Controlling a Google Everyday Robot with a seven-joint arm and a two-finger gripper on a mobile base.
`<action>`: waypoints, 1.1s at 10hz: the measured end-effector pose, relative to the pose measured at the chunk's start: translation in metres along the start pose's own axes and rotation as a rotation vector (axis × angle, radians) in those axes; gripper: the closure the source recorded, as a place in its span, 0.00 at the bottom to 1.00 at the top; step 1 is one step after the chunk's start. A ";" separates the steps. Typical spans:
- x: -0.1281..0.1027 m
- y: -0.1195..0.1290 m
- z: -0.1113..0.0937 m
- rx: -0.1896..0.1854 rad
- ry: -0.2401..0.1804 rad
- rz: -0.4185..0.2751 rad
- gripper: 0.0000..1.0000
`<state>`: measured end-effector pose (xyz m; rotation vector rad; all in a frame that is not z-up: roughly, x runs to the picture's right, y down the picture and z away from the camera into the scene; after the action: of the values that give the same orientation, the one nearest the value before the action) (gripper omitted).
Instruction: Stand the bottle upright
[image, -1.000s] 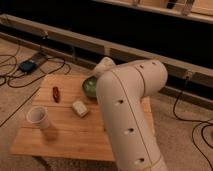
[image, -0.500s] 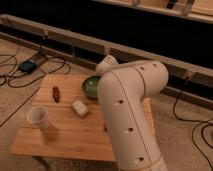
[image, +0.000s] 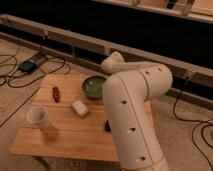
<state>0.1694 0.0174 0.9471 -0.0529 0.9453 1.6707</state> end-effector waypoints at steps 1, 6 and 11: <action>-0.004 -0.001 -0.001 -0.031 0.009 0.019 0.35; -0.019 -0.017 -0.001 -0.091 0.008 0.083 0.35; -0.026 -0.031 0.003 -0.122 -0.009 0.183 0.35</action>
<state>0.2056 -0.0007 0.9448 -0.0413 0.8611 1.8948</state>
